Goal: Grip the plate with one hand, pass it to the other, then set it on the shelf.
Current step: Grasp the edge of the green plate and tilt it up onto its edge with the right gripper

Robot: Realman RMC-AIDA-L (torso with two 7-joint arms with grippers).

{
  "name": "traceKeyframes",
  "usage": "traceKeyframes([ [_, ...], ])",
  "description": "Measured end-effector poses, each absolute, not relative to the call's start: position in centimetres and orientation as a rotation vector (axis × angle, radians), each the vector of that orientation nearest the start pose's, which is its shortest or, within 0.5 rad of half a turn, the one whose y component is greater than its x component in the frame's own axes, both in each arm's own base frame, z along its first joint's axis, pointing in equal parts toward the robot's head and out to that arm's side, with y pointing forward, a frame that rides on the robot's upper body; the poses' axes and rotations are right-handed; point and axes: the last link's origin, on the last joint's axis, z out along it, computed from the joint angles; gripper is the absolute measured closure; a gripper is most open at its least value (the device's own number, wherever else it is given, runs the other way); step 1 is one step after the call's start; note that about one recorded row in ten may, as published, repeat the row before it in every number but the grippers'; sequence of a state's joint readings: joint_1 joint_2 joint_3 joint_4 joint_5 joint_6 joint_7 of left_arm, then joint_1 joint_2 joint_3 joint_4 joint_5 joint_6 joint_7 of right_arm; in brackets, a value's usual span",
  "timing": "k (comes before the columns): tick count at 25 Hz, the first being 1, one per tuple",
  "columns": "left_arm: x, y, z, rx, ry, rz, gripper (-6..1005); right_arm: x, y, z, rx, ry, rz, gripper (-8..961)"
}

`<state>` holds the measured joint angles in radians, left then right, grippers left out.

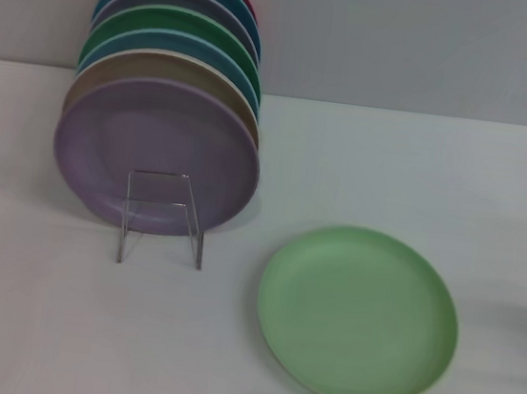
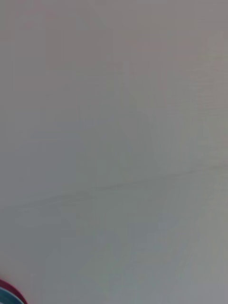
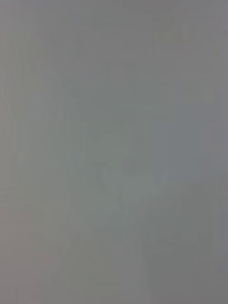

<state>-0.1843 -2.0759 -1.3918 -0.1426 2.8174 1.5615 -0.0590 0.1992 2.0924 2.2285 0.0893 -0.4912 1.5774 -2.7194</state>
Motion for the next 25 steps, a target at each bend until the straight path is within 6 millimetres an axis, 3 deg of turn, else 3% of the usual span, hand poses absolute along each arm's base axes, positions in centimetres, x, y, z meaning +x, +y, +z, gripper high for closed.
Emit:
traceKeyframes([
  [3, -35.8, 24.2, 3.8, -1.4, -0.255, -0.688, 183, 37.0, 23.1, 4.9, -1.342, 0.47, 0.907, 144],
  [9, -35.2, 24.3, 3.6, -1.405, -0.238, -0.719, 184, 37.0, 22.8, 4.8, -1.341, 0.473, 0.908, 151],
  [14, -34.7, 24.4, 3.1, -1.433, -0.233, -0.739, 183, 36.3, 23.9, 5.0, -1.36, 0.493, 0.992, 151],
  [19, -34.5, 24.6, 3.0, -1.443, -0.226, -0.751, 184, 34.7, 27.0, 7.6, -1.449, 0.466, 1.092, 151],
  [21, -34.3, 24.7, 3.0, -1.447, -0.223, -0.761, 184, 33.9, 29.6, 9.0, -1.558, 0.515, 1.034, 150],
  [25, -33.8, 24.8, 2.8, -1.462, -0.213, -0.783, 184, 32.2, 31.9, 9.6, -1.686, 0.617, 0.996, 150],
])
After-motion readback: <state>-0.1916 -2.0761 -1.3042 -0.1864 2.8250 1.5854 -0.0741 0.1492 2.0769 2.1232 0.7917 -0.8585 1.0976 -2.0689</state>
